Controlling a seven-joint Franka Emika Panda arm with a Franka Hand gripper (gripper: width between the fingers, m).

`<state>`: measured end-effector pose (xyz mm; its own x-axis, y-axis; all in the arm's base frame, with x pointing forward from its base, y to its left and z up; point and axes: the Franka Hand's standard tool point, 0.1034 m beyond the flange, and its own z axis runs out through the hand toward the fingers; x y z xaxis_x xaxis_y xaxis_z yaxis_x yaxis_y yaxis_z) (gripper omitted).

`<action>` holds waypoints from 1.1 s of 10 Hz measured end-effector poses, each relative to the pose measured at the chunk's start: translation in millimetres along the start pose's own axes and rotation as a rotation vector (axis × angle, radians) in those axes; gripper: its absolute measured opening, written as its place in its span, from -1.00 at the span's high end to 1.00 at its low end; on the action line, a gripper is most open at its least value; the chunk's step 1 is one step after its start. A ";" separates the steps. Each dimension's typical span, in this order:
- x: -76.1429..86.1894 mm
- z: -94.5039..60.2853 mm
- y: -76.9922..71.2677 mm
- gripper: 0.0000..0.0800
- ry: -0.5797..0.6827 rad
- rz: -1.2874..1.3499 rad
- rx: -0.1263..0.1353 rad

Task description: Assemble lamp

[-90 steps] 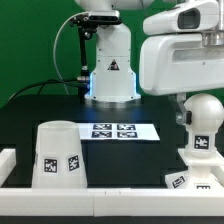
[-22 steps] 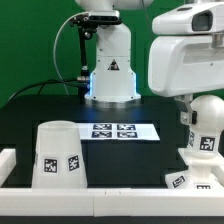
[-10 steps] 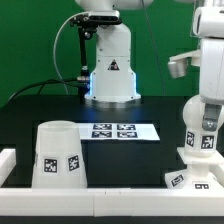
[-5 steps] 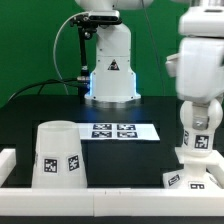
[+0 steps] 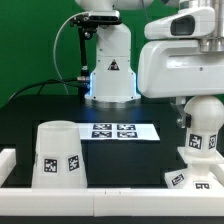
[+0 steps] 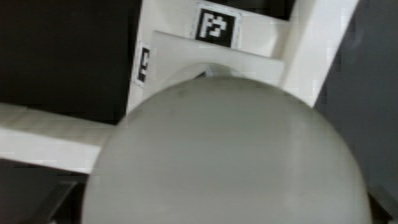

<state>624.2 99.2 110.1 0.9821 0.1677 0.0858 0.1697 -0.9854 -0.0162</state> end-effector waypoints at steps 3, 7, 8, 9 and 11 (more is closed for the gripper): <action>0.3 -0.2 1.2 -0.43 0.001 0.147 -0.001; -3.1 -0.2 9.6 -0.43 0.044 0.770 0.018; -4.2 0.6 9.5 -0.43 0.044 0.952 0.049; -4.3 0.8 11.5 -0.43 0.036 1.039 0.068; -5.7 1.5 12.9 -0.43 0.028 1.127 0.067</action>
Offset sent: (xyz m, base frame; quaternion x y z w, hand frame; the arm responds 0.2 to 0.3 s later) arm 0.0000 0.0000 0.0000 0.0000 0.0000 0.1938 0.9810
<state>620.9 85.6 108.0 0.5754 -0.8178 0.0111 -0.8075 -0.5701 -0.1516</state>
